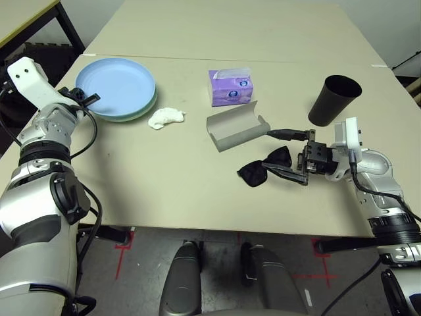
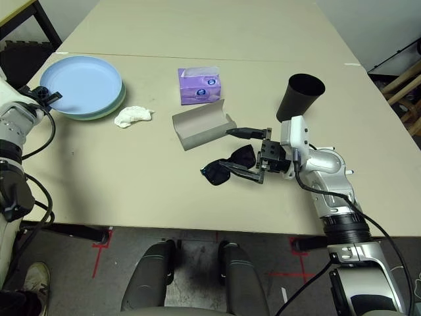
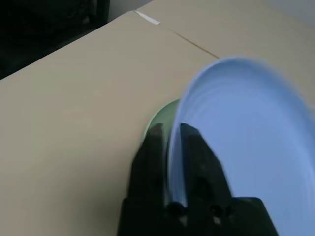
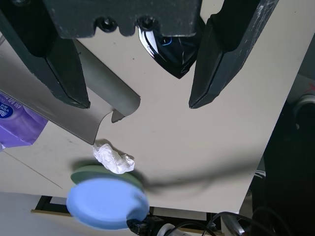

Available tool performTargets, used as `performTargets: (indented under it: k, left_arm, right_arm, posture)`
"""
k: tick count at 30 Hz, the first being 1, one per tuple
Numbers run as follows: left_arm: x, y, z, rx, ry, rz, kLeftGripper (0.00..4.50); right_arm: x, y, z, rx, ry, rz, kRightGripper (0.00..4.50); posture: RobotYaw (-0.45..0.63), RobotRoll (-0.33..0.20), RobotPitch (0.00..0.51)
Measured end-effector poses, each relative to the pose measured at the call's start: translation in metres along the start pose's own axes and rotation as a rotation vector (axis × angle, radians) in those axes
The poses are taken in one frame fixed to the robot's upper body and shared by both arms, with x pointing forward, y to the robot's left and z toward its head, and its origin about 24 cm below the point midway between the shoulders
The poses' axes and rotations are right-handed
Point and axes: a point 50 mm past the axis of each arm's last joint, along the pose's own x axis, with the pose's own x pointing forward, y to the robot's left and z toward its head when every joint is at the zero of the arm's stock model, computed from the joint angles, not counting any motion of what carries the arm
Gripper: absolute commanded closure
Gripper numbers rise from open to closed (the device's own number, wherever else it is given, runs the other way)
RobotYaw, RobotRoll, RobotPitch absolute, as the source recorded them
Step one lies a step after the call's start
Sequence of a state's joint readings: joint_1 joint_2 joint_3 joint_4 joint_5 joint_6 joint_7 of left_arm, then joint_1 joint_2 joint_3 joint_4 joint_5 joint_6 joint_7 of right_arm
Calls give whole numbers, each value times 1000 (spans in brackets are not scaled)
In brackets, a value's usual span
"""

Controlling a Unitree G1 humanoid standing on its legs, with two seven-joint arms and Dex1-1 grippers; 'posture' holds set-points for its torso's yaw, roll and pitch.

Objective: Organize and tidy the items on the table.

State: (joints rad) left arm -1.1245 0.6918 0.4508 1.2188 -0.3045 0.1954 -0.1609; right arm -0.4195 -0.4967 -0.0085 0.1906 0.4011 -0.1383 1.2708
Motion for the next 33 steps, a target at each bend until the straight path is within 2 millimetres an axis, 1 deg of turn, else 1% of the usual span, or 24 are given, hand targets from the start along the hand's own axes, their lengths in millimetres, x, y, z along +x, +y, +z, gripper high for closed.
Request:
performTargets:
  k: [7, 8, 11, 15, 18, 21, 25, 29, 33]
  left_arm:
    - [0, -3, -3, -1, 6, -43, 243]
    - [0, -4, -2, 1, 6, -59, 31]
    - [-1, -9, -1, 48, 6, -139, 31]
    - [-6, -19, -1, 151, 8, -350, 31]
    - [-14, -29, -5, 237, 23, -554, 31]
    - [-24, -37, -9, 285, 36, -679, 31]
    - [-32, -46, -14, 331, 57, -753, 31]
    - [-39, -54, -22, 379, 79, -824, 31]
    - [-39, -58, -27, 383, 99, -848, 31]
  right_arm:
    - [0, 0, 0, 2, 1, 0, 0]
    - [0, 0, 0, 2, 1, 0, 0]
    - [0, 0, 0, 1, 0, 0, 0]
    - [0, -1, 1, 1, 1, -2, 0]
    - [0, -2, 0, 13, 4, -19, 0]
    - [-1, -5, -2, 36, 3, -64, 0]
    - [-4, -9, -3, 71, 2, -132, 0]
    - [-7, -10, -8, 124, 28, -206, 0]
    - [-10, -10, -11, 141, 40, -246, 0]
  posture:
    - [166, 0, 154]
    - [169, 0, 154]
    - [172, 0, 154]
    - [175, 0, 156]
    - [177, 0, 157]
    - [177, 0, 157]
    - [176, 0, 157]
    - [171, 0, 158]
    - [167, 0, 155]
